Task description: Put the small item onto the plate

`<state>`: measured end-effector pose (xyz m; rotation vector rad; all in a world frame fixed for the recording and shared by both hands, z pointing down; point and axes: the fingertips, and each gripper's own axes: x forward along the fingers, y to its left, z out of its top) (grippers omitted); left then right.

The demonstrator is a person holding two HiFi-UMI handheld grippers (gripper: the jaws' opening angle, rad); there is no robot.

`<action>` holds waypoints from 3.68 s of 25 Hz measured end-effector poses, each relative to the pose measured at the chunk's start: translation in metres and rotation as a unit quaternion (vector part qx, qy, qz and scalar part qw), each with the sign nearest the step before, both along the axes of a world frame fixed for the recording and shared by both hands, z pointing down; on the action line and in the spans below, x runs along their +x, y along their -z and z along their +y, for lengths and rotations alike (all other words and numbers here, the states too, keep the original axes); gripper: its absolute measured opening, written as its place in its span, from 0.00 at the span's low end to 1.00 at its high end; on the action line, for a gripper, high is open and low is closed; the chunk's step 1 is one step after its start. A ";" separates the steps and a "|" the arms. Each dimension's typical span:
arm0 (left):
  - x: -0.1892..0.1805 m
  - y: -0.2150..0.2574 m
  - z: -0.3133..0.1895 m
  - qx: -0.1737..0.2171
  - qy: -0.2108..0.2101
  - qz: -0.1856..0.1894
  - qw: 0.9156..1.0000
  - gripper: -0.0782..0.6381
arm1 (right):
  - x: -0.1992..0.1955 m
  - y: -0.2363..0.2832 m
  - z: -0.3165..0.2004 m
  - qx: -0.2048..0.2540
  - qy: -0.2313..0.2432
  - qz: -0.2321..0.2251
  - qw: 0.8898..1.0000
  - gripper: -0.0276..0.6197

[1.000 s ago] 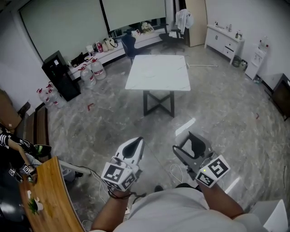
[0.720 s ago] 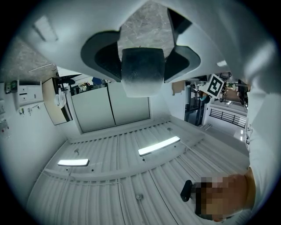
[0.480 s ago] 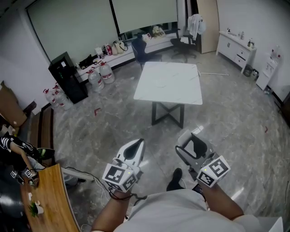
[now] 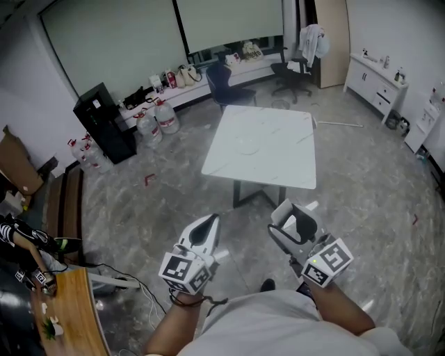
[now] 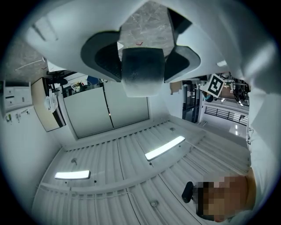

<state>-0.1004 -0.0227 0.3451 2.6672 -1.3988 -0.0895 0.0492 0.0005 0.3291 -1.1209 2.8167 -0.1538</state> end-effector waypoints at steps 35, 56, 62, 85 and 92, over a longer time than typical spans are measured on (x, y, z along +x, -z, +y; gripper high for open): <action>-0.065 -0.035 -0.409 -0.023 -0.091 -0.001 0.996 0.12 | -0.080 -0.036 -0.392 -0.028 -0.060 0.034 0.997 0.50; -0.012 -0.088 -0.601 -0.070 -0.086 -0.008 0.994 0.12 | -0.028 -0.109 -0.601 -0.080 -0.041 0.078 0.993 0.50; 0.024 -0.101 -0.646 -0.074 -0.075 -0.009 0.994 0.12 | -0.008 -0.144 -0.653 -0.101 -0.004 0.094 0.990 0.50; 0.034 -0.234 -0.766 -0.165 -0.088 -0.023 0.982 0.12 | -0.028 -0.389 -0.772 -0.246 0.050 0.222 0.942 0.50; 0.029 -0.268 -0.795 -0.191 -0.100 -0.022 0.976 0.12 | -0.044 -0.454 -0.788 -0.279 0.061 0.257 0.923 0.50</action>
